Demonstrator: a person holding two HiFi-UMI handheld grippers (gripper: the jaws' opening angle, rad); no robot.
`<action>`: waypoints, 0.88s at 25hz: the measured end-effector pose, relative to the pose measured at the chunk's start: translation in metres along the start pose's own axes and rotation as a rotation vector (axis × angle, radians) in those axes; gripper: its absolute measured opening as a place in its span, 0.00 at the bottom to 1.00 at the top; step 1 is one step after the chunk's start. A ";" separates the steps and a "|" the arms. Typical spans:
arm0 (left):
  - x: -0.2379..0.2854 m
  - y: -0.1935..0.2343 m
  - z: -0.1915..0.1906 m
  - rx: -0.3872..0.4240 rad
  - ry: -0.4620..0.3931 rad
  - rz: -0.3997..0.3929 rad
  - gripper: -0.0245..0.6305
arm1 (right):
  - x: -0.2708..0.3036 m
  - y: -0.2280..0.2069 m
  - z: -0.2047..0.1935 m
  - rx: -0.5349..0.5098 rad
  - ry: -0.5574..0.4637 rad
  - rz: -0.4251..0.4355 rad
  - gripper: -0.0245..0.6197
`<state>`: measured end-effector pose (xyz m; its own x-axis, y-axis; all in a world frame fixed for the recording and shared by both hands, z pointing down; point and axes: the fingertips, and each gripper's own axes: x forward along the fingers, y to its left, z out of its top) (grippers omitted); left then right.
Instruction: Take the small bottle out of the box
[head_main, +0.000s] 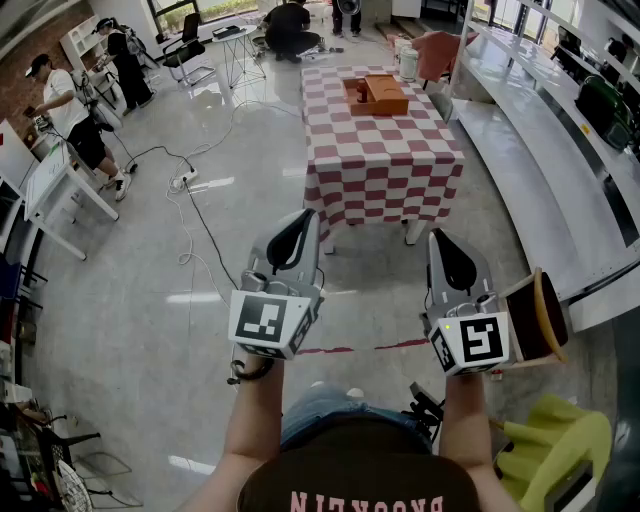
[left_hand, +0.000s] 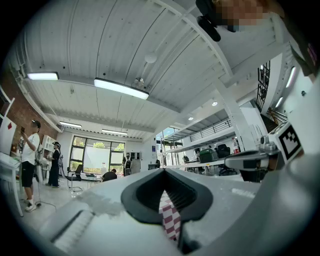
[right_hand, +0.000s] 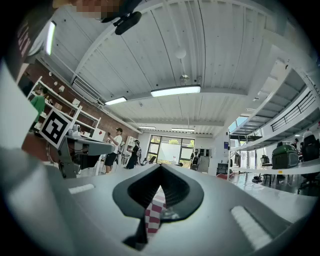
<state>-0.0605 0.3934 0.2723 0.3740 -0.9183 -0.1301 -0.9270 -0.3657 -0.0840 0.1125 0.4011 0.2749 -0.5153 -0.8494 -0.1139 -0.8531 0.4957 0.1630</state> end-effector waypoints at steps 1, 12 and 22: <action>0.001 -0.002 -0.002 -0.005 0.005 0.004 0.04 | -0.001 -0.002 -0.001 -0.005 0.002 0.003 0.04; 0.043 0.011 -0.019 -0.012 0.005 -0.004 0.04 | 0.032 -0.025 -0.015 0.003 -0.005 0.001 0.04; 0.165 0.090 -0.054 -0.036 0.017 -0.032 0.04 | 0.161 -0.073 -0.048 0.003 0.002 -0.059 0.04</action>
<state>-0.0836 0.2010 0.2965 0.4034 -0.9083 -0.1106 -0.9150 -0.4001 -0.0519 0.0958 0.2189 0.2917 -0.4644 -0.8773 -0.1213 -0.8820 0.4457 0.1531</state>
